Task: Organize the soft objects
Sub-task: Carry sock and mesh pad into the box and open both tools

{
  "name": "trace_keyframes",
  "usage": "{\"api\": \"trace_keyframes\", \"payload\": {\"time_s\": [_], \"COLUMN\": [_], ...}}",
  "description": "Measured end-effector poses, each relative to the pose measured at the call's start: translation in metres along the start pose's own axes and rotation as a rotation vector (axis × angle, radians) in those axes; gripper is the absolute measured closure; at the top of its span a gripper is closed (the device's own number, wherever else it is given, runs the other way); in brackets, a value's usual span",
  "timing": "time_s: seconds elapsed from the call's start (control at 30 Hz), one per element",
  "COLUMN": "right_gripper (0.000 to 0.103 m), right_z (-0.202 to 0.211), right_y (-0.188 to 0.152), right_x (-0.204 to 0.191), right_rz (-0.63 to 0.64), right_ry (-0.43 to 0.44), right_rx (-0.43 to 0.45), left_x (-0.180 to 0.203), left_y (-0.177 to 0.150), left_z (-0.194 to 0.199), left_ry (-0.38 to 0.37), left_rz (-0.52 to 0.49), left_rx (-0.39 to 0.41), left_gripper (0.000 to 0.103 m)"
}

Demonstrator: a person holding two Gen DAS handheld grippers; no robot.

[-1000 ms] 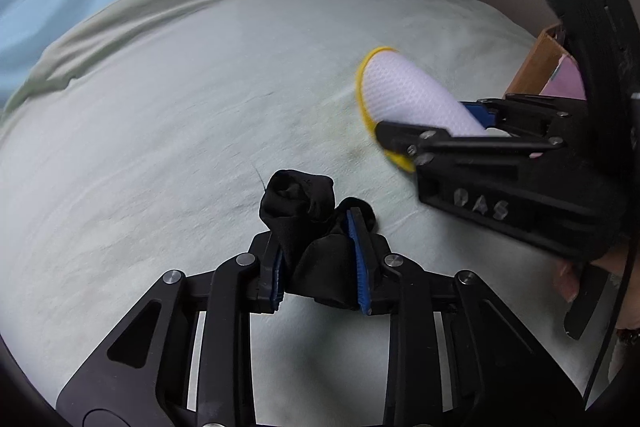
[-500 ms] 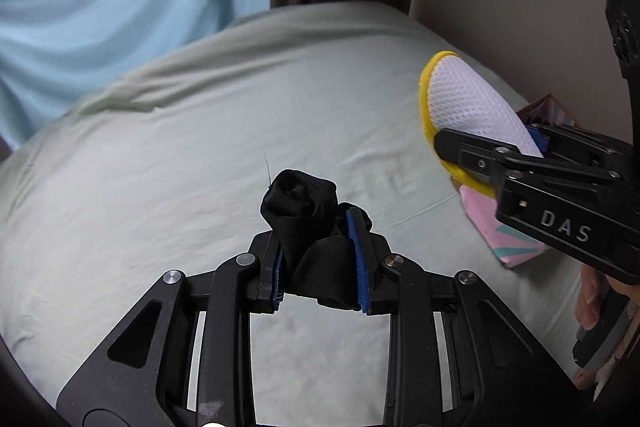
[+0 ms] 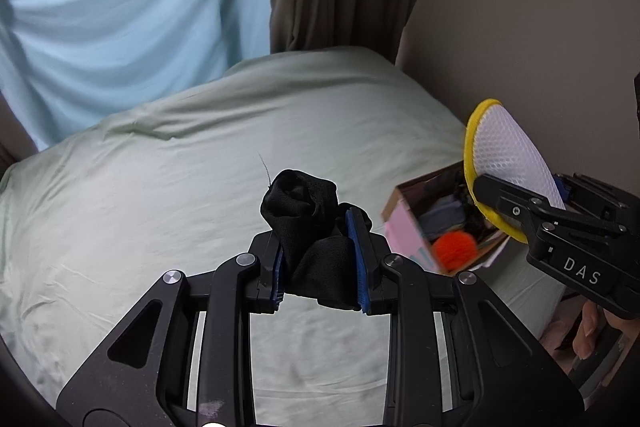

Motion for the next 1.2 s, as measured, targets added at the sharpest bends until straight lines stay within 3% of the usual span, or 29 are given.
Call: {"api": "trace_keyframes", "payload": {"time_s": [0.3, 0.57, 0.8, 1.2], "right_gripper": [0.063, 0.063, 0.063, 0.057], "right_z": [0.033, 0.011, -0.035, -0.127], "right_y": [0.008, 0.0, -0.007, -0.047], "right_x": [0.108, 0.211, 0.266, 0.308], "right_rz": [0.0, -0.014, -0.052, -0.146], "right_ry": [-0.036, -0.045, -0.03, 0.021], "right_rx": [-0.05, -0.142, -0.251, -0.486], "left_x": [0.095, 0.173, 0.198, 0.198], "left_y": [0.014, 0.011, -0.001, -0.043], "left_z": [-0.024, -0.091, -0.16, -0.254], "left_ry": [-0.005, -0.015, -0.003, 0.038], "left_rz": [0.077, 0.121, 0.169, 0.218], "left_rx": [-0.042, -0.131, -0.246, -0.475], "left_gripper": [0.079, 0.079, 0.079, 0.079]}}
Point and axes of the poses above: each gripper's, at about its wrist camera, not at the fingertips, and z roughly against the way its jaws point, x to its right, y to its top, the point moved 7 cm from there along -z, roughly the way its jaws point, and after that the axes turned 4 degrees about x, right-handed, at the moved point
